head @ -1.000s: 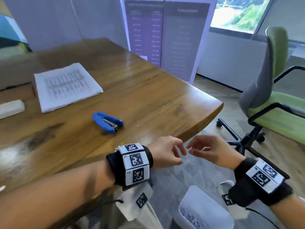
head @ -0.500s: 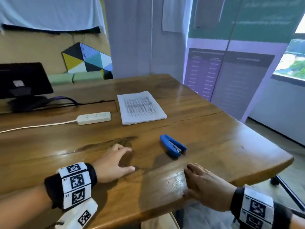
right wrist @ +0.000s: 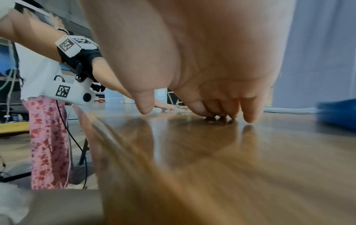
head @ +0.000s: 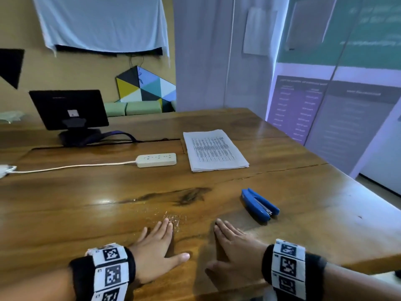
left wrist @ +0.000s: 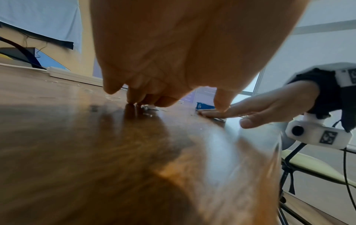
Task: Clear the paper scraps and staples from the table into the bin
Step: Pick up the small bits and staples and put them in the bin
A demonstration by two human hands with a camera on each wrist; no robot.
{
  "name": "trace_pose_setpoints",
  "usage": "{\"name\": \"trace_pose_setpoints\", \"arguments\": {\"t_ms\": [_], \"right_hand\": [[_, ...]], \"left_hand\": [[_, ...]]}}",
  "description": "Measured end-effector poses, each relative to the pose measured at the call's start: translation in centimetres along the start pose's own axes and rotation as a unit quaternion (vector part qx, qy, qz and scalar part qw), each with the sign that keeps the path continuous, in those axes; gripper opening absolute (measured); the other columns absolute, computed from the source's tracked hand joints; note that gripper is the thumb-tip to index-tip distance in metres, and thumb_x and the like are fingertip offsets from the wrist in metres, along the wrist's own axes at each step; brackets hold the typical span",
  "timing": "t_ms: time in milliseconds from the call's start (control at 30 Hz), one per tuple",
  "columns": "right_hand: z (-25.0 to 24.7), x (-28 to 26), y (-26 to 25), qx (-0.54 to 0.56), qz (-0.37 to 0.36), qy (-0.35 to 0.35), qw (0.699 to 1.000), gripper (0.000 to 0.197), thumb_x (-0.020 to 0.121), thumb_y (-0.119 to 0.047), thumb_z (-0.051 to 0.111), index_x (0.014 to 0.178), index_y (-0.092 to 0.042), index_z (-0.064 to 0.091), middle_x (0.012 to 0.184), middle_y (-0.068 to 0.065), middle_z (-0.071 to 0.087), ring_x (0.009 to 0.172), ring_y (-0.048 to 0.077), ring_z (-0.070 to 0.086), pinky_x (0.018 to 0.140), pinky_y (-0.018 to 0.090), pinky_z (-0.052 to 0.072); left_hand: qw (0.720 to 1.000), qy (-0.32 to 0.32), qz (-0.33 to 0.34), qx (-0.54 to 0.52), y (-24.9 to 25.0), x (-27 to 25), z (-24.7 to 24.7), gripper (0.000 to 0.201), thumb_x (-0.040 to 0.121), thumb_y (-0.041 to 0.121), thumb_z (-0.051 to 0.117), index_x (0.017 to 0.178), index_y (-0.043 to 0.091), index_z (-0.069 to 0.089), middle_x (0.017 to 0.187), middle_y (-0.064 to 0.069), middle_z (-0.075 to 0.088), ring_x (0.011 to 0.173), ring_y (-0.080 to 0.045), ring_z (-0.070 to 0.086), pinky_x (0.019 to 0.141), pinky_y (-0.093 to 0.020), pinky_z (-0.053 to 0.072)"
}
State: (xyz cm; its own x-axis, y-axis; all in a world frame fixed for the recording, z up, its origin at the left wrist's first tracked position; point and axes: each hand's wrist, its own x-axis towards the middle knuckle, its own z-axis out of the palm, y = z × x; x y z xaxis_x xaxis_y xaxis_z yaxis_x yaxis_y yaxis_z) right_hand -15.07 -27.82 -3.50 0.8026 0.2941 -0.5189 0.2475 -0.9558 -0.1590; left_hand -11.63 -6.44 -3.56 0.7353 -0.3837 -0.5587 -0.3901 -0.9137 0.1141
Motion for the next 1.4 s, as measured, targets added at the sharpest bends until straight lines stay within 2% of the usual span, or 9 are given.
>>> {"name": "trace_pose_setpoints", "arguments": {"t_ms": [167,400,467,567,700,900,1000,1167,1400], "right_hand": [[-1.3,4.1,-3.4,-0.065,-0.035,-0.025,0.997,0.085,0.093,-0.056,0.029,0.147,0.002,-0.001,0.157,0.021,-0.005,0.146,0.032,-0.004,0.120,0.045,0.008],[-6.6,3.6,-4.4,-0.071,-0.012,0.031,0.997,0.044,0.098,-0.035,0.037,0.116,0.000,0.056,0.090,0.006,0.052,0.079,0.017,0.047,0.084,0.032,0.042],[-7.1,4.0,-4.0,-0.062,-0.005,0.048,0.997,0.040,0.098,-0.029,0.038,0.124,-0.002,0.053,0.110,0.010,0.058,0.099,0.019,0.055,0.095,0.033,0.043],[-6.9,5.6,-3.9,-0.055,0.002,0.035,0.998,0.058,0.098,-0.035,0.037,0.145,-0.004,0.024,0.154,0.014,0.023,0.142,0.027,0.022,0.116,0.037,0.022],[-6.8,8.4,-4.1,-0.020,0.027,0.025,0.999,0.076,0.095,-0.050,0.035,0.150,-0.010,0.002,0.160,0.007,-0.005,0.147,0.022,0.001,0.120,0.039,0.010],[-8.7,11.7,-5.1,-0.037,0.011,0.028,0.999,0.071,0.096,-0.048,0.036,0.148,-0.006,0.013,0.159,0.010,0.006,0.144,0.028,0.017,0.118,0.040,0.021],[-9.5,13.3,-5.8,-0.044,0.014,0.050,0.998,0.067,0.097,-0.039,0.038,0.148,-0.004,0.013,0.159,0.011,0.008,0.144,0.028,0.020,0.117,0.040,0.022],[-9.6,13.1,-6.7,-0.059,-0.013,0.043,0.997,0.061,0.097,-0.022,0.038,0.149,-0.006,0.010,0.159,0.010,0.003,0.145,0.026,0.016,0.118,0.035,0.018],[-7.4,8.3,-5.2,-0.072,-0.073,-0.012,0.995,0.053,0.096,-0.016,0.032,0.148,-0.016,0.022,0.158,0.001,0.016,0.137,0.026,0.035,0.113,0.036,0.030]], "left_hand": [[0.999,0.011,0.031,-0.017,1.0,1.0,-0.5,0.089,0.086,0.071,0.019,0.147,0.018,-0.015,0.156,0.001,-0.023,0.145,-0.014,-0.017,0.119,-0.041,-0.007],[0.996,0.071,-0.026,-0.045,-3.8,0.7,-3.2,0.095,0.079,0.076,0.015,0.149,0.017,-0.012,0.154,-0.002,-0.026,0.145,-0.017,-0.019,0.118,-0.043,-0.008],[0.993,0.094,-0.062,-0.048,-5.9,1.6,-3.9,0.086,0.088,0.067,0.020,0.149,0.015,-0.010,0.156,-0.004,-0.022,0.146,-0.019,-0.016,0.119,-0.044,-0.005],[0.986,0.118,-0.106,-0.046,-9.5,3.5,-4.9,0.083,0.092,0.062,0.022,0.149,0.012,-0.011,0.157,-0.006,-0.016,0.147,-0.020,-0.009,0.120,-0.044,0.001],[0.983,0.127,-0.130,-0.022,-12.6,5.3,-5.2,0.078,0.095,0.056,0.023,0.149,0.009,-0.009,0.158,-0.008,-0.012,0.148,-0.021,-0.003,0.120,-0.043,0.009],[0.993,0.088,-0.076,0.002,-12.2,6.6,-5.4,0.087,0.085,0.072,0.013,0.149,0.017,-0.010,0.158,-0.002,-0.015,0.147,-0.024,-0.006,0.119,-0.047,0.007],[0.997,0.071,-0.018,0.021,-10.9,7.5,-5.8,0.127,0.044,0.092,-0.013,0.149,0.020,-0.010,0.158,0.002,-0.014,0.147,-0.024,-0.006,0.117,-0.048,0.006],[0.996,0.083,0.016,0.026,-8.7,7.9,-5.4,0.083,0.090,0.064,0.021,0.149,0.015,-0.010,0.158,-0.001,-0.014,0.147,-0.021,-0.008,0.119,-0.044,0.004],[0.994,0.033,0.102,0.039,-5.9,3.4,-3.2,0.089,0.090,0.063,0.028,0.147,0.010,-0.014,0.156,-0.005,-0.021,0.146,-0.017,-0.013,0.119,-0.034,0.001]]}}
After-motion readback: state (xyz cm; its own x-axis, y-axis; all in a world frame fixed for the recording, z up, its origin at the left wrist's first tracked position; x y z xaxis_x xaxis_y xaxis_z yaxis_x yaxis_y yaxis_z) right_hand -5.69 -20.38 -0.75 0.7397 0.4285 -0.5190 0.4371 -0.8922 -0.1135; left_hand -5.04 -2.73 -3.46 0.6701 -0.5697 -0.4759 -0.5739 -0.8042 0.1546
